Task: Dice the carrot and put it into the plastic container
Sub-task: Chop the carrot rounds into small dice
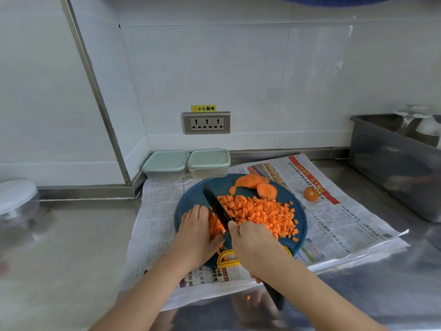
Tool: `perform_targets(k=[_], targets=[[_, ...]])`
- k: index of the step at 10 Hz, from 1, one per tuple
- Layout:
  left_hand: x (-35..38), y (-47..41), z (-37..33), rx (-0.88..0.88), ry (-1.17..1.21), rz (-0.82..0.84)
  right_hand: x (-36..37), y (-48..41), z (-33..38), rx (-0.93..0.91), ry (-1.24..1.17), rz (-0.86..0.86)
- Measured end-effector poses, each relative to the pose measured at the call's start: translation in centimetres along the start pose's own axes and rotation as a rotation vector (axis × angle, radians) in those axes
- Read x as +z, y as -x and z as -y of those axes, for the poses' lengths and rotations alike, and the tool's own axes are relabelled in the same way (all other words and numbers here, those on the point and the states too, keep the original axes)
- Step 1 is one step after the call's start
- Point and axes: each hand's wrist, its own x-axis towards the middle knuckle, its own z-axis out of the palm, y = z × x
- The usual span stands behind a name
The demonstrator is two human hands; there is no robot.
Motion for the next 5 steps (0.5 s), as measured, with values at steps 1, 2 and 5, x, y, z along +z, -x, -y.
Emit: perform_targets(k=[1,2,5], targets=[[0.0,0.1,0.1,0.018,-0.009,-0.004,1.1,0.0,-0.1,0.061,0.035,-0.017],[0.3,-0.1,0.3,0.035,-0.023,-0.011,2.1,0.6,0.3,0.042,0.133,-0.049],[0.8,-0.4,0.7,0.047,-0.012,-0.01,1.3,-2.2,1.8,-0.014,0.096,0.122]])
